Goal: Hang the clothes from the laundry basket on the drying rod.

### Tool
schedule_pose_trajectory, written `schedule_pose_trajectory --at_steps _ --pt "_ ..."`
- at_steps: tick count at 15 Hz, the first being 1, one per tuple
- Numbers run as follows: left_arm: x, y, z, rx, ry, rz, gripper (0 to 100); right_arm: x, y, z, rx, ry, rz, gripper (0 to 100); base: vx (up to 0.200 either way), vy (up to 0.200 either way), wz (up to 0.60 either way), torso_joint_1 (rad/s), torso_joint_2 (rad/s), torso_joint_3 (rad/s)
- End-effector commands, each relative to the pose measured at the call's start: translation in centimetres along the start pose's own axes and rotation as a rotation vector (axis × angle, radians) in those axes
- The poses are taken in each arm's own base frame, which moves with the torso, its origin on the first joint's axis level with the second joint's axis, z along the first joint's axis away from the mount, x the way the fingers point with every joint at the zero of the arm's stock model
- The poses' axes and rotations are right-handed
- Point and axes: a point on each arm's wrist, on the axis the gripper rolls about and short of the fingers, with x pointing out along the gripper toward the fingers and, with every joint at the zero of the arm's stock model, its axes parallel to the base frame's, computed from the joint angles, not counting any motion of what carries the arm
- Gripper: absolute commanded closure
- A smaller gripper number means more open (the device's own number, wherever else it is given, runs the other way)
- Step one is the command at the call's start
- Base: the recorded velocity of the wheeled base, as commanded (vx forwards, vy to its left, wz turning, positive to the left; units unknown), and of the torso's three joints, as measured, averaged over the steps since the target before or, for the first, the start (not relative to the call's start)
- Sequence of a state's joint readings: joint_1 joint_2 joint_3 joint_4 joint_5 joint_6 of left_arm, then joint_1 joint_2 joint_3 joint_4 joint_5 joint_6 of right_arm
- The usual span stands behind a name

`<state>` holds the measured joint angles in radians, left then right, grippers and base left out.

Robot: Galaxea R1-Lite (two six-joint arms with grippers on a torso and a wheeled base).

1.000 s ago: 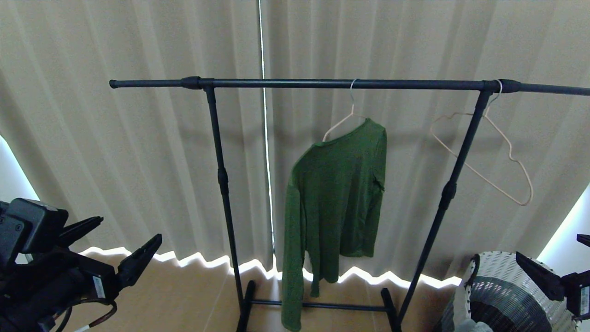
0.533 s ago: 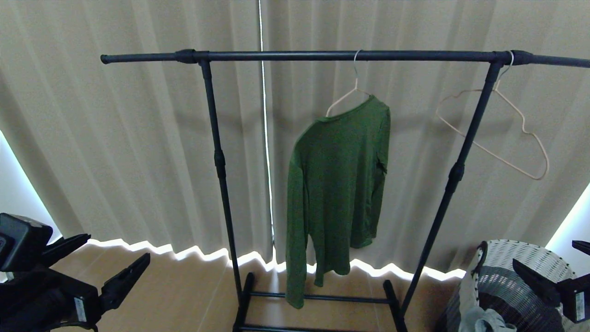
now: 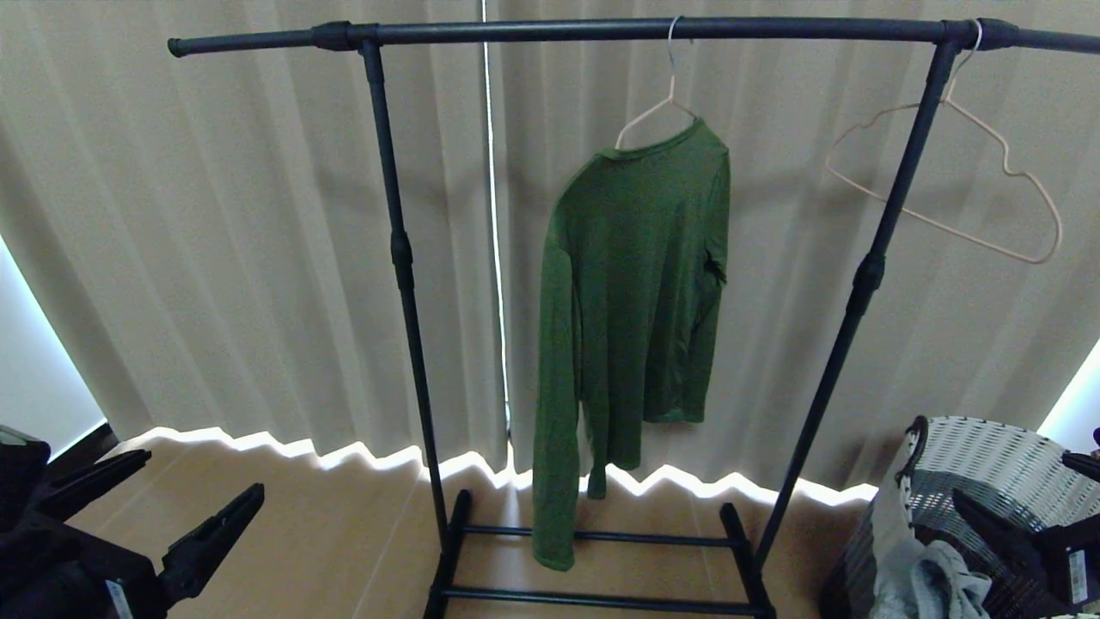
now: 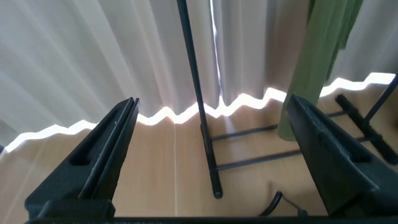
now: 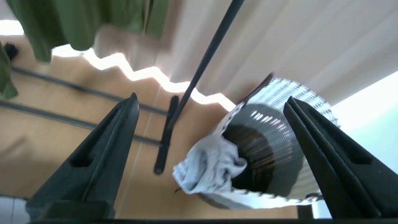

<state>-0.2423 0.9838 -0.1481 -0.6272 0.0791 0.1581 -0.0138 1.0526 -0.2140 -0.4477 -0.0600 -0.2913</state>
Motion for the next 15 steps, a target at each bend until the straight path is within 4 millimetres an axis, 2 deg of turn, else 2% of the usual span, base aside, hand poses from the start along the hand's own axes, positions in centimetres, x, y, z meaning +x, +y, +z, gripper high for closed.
schedule_pose_trajectory --at_steps 1,4,15 --pt "-0.09 0.00 0.03 0.001 -0.006 0.000 0 0.04 0.07 -0.22 -0.004 0.011 0.003 0 0.000 0.000 0.00 -0.139 0.47 0.320" --pt "-0.25 0.01 0.11 0.005 -0.017 0.000 0 0.05 0.20 -0.66 -0.040 0.026 0.009 0 0.000 0.000 0.00 -0.079 0.31 0.229" --pt "-0.66 -0.08 0.56 0.009 -0.055 -0.012 0 0.28 0.23 -0.68 -0.044 0.032 0.012 0 0.000 0.000 0.00 -0.003 0.02 0.008"
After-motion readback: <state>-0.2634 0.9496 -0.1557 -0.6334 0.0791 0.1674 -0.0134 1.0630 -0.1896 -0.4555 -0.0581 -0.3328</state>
